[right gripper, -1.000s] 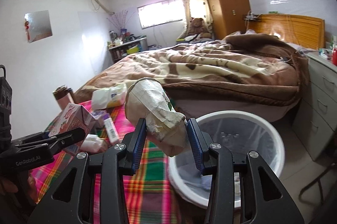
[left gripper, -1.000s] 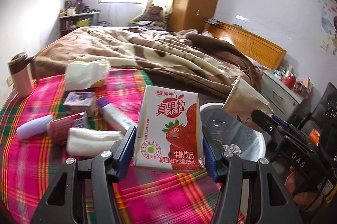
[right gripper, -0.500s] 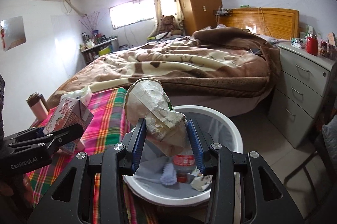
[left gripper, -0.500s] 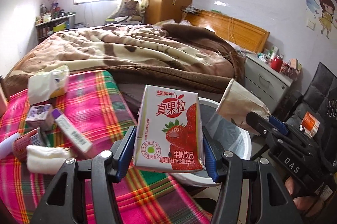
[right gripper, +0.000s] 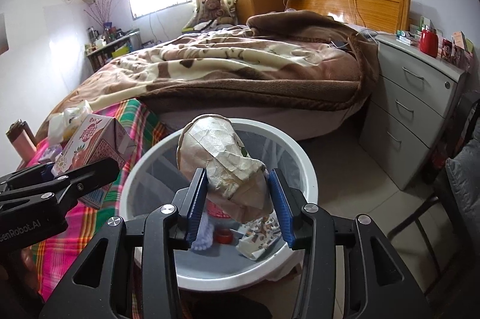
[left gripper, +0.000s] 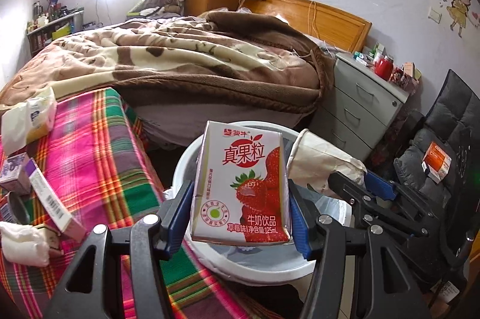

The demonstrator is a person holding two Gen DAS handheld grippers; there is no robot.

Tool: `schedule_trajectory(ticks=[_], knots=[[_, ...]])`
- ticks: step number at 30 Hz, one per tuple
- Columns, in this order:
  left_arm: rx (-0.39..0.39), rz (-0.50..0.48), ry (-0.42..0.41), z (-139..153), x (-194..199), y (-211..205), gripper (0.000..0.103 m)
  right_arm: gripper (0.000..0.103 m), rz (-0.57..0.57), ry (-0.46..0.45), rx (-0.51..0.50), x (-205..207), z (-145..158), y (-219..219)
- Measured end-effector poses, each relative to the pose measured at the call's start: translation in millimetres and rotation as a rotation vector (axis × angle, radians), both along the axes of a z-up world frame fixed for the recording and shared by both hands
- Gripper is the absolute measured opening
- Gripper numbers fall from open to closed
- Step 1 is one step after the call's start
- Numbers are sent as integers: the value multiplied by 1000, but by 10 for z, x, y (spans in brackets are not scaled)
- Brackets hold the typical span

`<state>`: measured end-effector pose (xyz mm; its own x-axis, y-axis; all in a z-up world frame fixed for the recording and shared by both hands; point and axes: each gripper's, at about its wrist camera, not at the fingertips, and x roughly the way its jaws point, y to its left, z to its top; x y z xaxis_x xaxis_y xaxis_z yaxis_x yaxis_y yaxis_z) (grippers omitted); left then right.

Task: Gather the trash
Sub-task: 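Carry the carton and paper bag over the white bin while opening both tools to drop them, then move both open tools back over the remaining items on the bed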

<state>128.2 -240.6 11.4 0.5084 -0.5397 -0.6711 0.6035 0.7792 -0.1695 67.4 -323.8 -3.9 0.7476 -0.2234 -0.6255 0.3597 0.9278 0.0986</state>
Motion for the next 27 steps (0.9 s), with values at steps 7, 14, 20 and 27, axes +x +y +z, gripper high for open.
schedule_trajectory(ticks=[7, 14, 20, 27], knots=[[-5, -9, 15, -38, 17, -51, 76, 50, -17, 38, -15, 11, -31, -66], [-11, 11, 13, -10, 0, 51, 78, 62, -9, 31, -23, -16, 7, -33], [-26, 39, 1, 44, -44, 248, 78, 62, 1, 9, -24, -39, 66, 30], [-38, 86, -27, 132, -98, 552, 78, 62, 42, -40, -26, -39, 143, 219]])
